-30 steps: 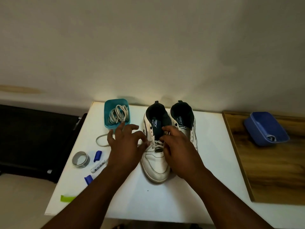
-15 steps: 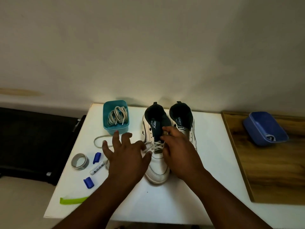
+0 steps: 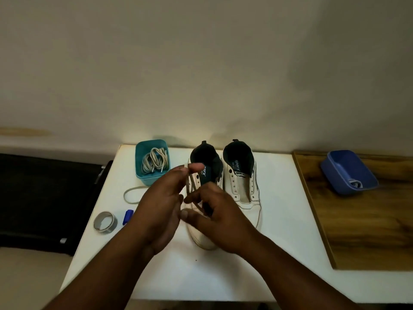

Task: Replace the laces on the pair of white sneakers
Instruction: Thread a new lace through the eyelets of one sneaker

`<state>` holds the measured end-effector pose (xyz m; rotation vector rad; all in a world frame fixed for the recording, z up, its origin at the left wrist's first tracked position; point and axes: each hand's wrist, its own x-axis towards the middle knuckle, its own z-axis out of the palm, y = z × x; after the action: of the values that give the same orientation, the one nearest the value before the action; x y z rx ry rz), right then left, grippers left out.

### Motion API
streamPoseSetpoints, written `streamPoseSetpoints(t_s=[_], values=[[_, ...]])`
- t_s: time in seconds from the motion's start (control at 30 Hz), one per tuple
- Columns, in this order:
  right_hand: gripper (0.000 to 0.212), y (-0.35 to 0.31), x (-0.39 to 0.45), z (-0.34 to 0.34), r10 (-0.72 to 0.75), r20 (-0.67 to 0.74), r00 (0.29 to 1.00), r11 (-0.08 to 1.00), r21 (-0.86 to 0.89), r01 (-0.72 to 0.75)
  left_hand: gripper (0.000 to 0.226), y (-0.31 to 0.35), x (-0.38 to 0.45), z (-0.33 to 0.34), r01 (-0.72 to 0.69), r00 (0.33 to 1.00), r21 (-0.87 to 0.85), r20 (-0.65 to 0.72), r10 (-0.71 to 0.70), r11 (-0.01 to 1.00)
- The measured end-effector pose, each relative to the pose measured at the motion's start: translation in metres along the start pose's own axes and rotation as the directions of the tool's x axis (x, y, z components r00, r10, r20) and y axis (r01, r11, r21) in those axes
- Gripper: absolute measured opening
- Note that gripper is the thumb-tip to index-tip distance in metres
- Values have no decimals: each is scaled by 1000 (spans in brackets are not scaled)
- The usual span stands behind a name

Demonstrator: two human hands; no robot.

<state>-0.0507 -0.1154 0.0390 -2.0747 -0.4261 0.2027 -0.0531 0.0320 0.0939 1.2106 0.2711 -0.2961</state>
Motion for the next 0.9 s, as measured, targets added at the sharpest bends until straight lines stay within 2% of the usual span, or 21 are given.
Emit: streamPoseSetpoints(t_s=[0.1, 0.17, 0.23, 0.3, 0.37, 0.47, 0.6, 0.67, 0.77, 0.9], values=[[8, 6, -1, 7, -40, 63, 997, 999, -20, 41, 36, 1, 3, -1, 24, 1000, -89, -16, -26, 996], [10, 9, 1, -4, -32, 50, 998, 999, -41, 34, 30, 0, 10, -9, 6, 988, -120, -152, -25, 993], [11, 12, 3, -19, 36, 0, 999, 999, 7, -36, 24, 2, 16, -16, 29, 963, -153, -261, -69, 988], [10, 15, 3, -24, 89, -69, 994, 995, 53, -85, 22, 1, 15, -17, 76, 960, -225, -246, -132, 971], [20, 12, 3, -18, 85, -58, 995, 996, 13, -84, 22, 1, 11, -10, 115, 970, -290, -173, -170, 950], [27, 11, 3, -1, 23, 10, 1000, 997, -80, -22, 25, 0, 8, -3, 123, 977, -268, -136, -164, 955], [19, 17, 3, 1, -24, 16, 1000, 994, -108, 25, 27, 6, 6, -6, 143, 967, -244, -172, -188, 959], [10, 15, 4, -1, -56, -46, 997, 994, -92, 51, 25, 5, 5, -8, 153, 967, -228, -167, -193, 962], [5, 8, 6, -13, -67, -188, 980, 996, -67, 55, 25, 0, 8, -11, 135, 955, -138, -245, -166, 981], [11, 20, 4, -39, -104, -267, 958, 899, -437, -24, 24, -6, 17, -20, 100, 905, -75, -407, -122, 992]])
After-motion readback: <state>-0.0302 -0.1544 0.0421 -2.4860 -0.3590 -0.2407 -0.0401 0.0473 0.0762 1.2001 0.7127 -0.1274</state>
